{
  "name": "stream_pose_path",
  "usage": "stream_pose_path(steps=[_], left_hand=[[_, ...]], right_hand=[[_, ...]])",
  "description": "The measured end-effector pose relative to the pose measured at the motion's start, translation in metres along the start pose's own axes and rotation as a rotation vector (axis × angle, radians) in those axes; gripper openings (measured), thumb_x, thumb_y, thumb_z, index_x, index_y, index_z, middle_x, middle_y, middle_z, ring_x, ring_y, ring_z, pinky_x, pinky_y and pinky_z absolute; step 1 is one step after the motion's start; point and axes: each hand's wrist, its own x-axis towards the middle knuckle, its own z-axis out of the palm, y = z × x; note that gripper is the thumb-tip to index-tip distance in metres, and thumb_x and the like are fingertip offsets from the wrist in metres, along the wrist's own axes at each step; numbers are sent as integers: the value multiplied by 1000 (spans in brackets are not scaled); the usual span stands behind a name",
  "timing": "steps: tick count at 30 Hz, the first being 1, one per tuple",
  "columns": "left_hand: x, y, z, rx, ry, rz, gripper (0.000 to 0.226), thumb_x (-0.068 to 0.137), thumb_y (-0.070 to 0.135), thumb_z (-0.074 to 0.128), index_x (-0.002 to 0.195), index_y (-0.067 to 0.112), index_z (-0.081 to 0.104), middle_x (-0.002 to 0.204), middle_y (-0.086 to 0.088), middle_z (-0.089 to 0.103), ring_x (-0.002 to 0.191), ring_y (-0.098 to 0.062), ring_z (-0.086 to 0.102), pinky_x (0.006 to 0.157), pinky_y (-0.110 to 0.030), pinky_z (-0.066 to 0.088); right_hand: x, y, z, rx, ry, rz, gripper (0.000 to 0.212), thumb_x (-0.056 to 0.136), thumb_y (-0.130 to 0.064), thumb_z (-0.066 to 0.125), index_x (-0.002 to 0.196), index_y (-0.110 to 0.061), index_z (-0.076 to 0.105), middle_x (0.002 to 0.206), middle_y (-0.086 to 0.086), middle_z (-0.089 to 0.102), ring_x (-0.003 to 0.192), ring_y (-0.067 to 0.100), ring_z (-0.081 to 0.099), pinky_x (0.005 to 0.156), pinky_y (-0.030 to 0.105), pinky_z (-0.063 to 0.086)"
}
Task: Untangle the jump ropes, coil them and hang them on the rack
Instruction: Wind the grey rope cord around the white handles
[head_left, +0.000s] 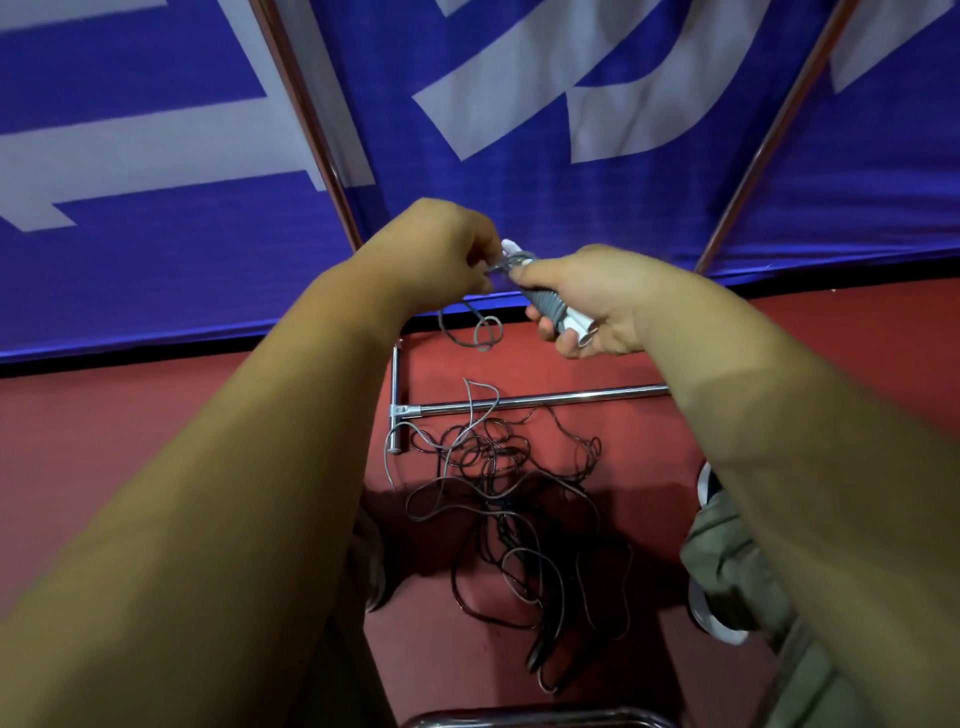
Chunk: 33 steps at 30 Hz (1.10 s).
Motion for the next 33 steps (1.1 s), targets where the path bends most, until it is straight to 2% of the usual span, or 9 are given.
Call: stream_pose_path(steps=[3,5,10,15,18,21,27,29,33], left_hand=[[-3,0,4,-14,-79,-75,20,85,33,87,96,19,79,80,4,72,80,-19,69,75,-37,56],[-5,-1,2,-200,-138,-126,22,83,36,88,91,19,79,78,0,76,76,-17,74,77,-37,62],[-13,1,-10,-621,-332,-134,18,94,18,79,112,17,78,106,-8,80,102,-20,77,91,-30,62],[-18,5,-14,-587,-326,-278,17,86,20,87,95,9,78,82,-10,79,71,-16,76,63,-20,59],[-13,6,-8,-451,-196,-413,24,93,23,80,88,1,72,67,-13,75,56,-24,73,57,-33,63],[-8,4,-4,-420,-127,-487,25,98,22,67,90,-1,71,72,-16,76,70,-31,78,79,-52,66],[-11,12,-11,-1168,-97,-431,18,107,11,58,113,-3,69,112,-25,76,102,-32,78,87,-34,64],[-10,5,-13,-1094,-158,-339,15,105,14,62,112,4,72,113,-15,78,106,-25,76,92,-33,63],[-11,-3,-14,-595,-162,-251,16,88,38,83,97,25,83,98,5,81,101,-15,74,95,-33,56]], right_hand=[[-2,-4,-1,-19,21,-58,38,90,-52,78,108,-20,68,83,6,64,56,14,56,49,23,36],[-2,-6,-1,20,26,-69,51,88,-67,74,109,-21,70,83,6,65,57,15,56,49,23,36],[-2,-5,-2,43,75,-139,55,91,-70,69,115,-21,74,88,6,66,56,14,56,49,24,36],[-3,-7,1,24,83,-145,48,91,-60,75,111,-16,72,89,7,67,57,15,57,46,24,36],[-2,-4,5,8,91,-149,48,91,-59,75,114,-17,71,87,6,66,56,15,55,46,24,35],[-1,-3,7,2,121,-147,48,92,-61,73,115,-19,71,85,5,66,56,14,54,46,24,35],[0,-3,2,53,169,-146,57,92,-70,69,121,-21,69,85,4,64,55,13,53,48,23,33],[1,-3,-1,67,177,-148,59,91,-70,69,123,-20,68,87,5,64,55,13,54,47,22,34],[0,-4,-2,120,174,-149,62,87,-73,72,119,-21,71,89,5,67,59,15,56,46,24,36]])
